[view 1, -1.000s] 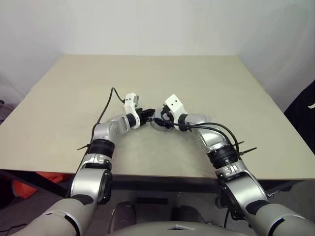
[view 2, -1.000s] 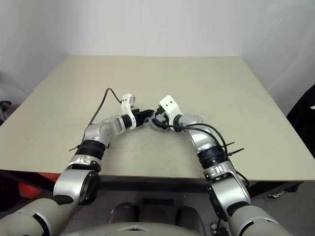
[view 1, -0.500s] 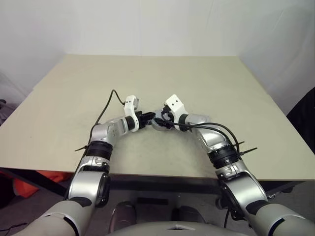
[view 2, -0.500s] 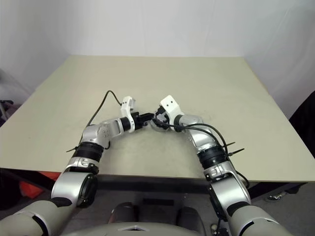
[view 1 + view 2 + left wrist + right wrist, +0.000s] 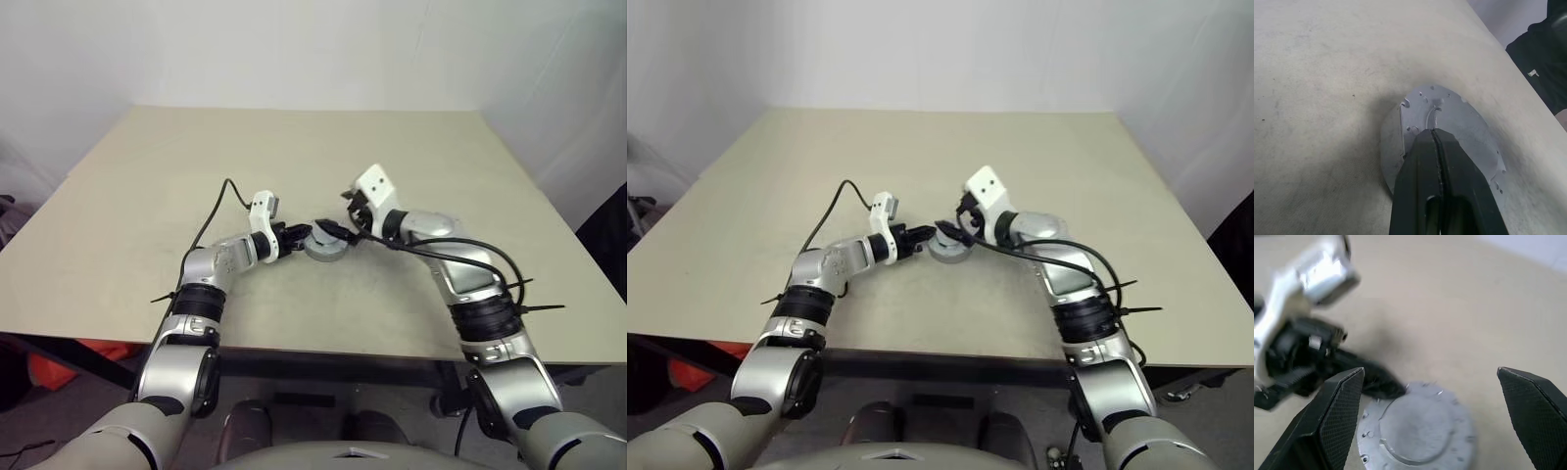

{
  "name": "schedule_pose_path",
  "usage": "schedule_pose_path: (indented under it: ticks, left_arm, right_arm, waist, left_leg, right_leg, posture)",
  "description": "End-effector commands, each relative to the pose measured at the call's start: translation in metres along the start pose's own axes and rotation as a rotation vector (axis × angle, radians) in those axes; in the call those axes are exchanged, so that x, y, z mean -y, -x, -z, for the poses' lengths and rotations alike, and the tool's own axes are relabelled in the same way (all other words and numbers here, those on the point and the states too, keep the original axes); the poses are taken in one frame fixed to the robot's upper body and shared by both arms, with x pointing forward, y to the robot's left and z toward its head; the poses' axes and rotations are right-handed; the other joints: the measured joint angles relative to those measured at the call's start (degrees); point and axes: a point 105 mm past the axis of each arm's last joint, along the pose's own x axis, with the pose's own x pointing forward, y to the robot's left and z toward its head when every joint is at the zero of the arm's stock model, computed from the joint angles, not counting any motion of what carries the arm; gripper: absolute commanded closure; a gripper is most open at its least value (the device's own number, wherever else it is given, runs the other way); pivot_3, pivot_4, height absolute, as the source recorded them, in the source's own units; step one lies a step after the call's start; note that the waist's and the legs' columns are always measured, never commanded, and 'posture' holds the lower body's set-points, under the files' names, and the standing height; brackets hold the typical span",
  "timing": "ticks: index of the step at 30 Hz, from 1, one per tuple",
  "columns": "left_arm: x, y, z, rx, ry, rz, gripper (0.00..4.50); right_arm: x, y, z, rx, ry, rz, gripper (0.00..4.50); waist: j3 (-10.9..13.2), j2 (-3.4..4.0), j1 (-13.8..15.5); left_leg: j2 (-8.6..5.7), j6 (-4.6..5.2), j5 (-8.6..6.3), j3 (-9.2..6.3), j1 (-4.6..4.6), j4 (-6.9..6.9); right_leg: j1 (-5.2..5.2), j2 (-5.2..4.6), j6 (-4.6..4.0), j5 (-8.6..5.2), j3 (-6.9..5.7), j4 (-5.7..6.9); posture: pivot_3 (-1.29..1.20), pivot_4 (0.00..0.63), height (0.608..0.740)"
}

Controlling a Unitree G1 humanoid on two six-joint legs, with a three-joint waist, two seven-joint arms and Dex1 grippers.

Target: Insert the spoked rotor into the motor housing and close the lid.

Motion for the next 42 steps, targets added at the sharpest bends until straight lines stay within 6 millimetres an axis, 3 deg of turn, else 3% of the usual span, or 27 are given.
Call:
schedule_pose_path:
  ticks: [1,3,5,8,11,24,35,42]
  left_arm:
    - [0.005,-0.006,0.014,-0.052,0.002,0.012,4.50]
    - [0.007,-0.007,0.015,-0.053,0.000,0.014,4.50]
    - [0.007,-0.008,0.015,-0.052,0.000,0.016,4.50]
    - [0.007,-0.007,0.015,-0.050,0.000,0.014,4.50]
    - [0.005,-0.006,0.014,-0.048,0.000,0.011,4.50]
    - [0.000,-0.004,0.011,-0.039,-0.008,-0.009,4.50]
    - [-0.001,-0.004,0.011,-0.039,-0.019,-0.017,4.50]
    - [-0.002,-0.002,0.010,-0.038,-0.026,-0.023,4.50]
  right_arm:
    - [0.032,0.017,-0.006,0.041,-0.227,0.144,0.02]
    - [0.050,0.023,0.019,-0.030,-0.441,0.246,0.02]
    - [0.051,0.027,0.041,-0.092,-0.592,0.268,0.02]
    - [0.051,0.030,0.052,-0.074,-0.865,0.246,0.02]
    - [0.049,0.030,0.055,-0.057,-1.014,0.227,0.02]
    - [0.012,0.011,0.077,-0.177,-1.151,0.151,0.02]
    - [-0.018,-0.014,0.056,-0.102,-1.262,-0.064,0.02]
    - [-0.014,-0.033,0.052,-0.059,-1.271,-0.045,0.02]
  waist:
    - [0.00,0.00,0.00]
    - [0.00,0.00,0.07]
    - [0.00,0.00,0.20]
    - [0.00,0.03,0.22]
    - [0.01,0.09,0.28]
    - [0.01,0.10,0.80]
    - [0.00,0.12,1.04]
    - [0.00,0.12,0.90]
  left_leg:
    - [0.00,0.00,0.00,0.00,0.03,0.00]
    - [-0.02,0.00,0.00,0.00,0.04,0.00]
    - [-0.05,-0.03,0.02,0.00,0.04,0.00]
    - [-0.10,-0.04,0.02,0.01,0.01,-0.04]
    - [-0.11,-0.06,0.03,0.02,0.00,-0.10]
    - [-0.14,-0.26,0.16,0.02,0.07,-0.39]
    - [-0.12,-0.40,0.23,0.03,0.05,-0.56]
    - [-0.07,-0.57,0.34,0.03,0.08,-0.58]
  right_leg:
    - [0.02,0.00,0.01,-0.01,0.00,0.00]
    - [0.03,0.00,0.01,-0.01,0.01,0.01]
    - [0.04,-0.03,0.01,-0.01,0.00,0.01]
    - [0.00,-0.09,0.00,0.00,0.00,0.00]
    - [-0.05,-0.09,0.00,-0.01,0.00,0.00]
    - [-0.06,-0.11,0.08,-0.05,0.00,-0.08]
    - [-0.20,-0.08,0.23,-0.14,0.01,-0.08]
    - [-0.27,-0.05,0.29,-0.18,0.00,-0.03]
  posture:
    - [0.00,0.000,0.740]
    - [0.00,0.000,0.740]
    - [0.00,0.000,0.740]
    - [0.00,0.000,0.740]
    - [0.00,0.000,0.740]
    - [0.00,0.000,0.740]
    - [0.00,0.000,0.740]
    - [0.00,0.000,0.740]
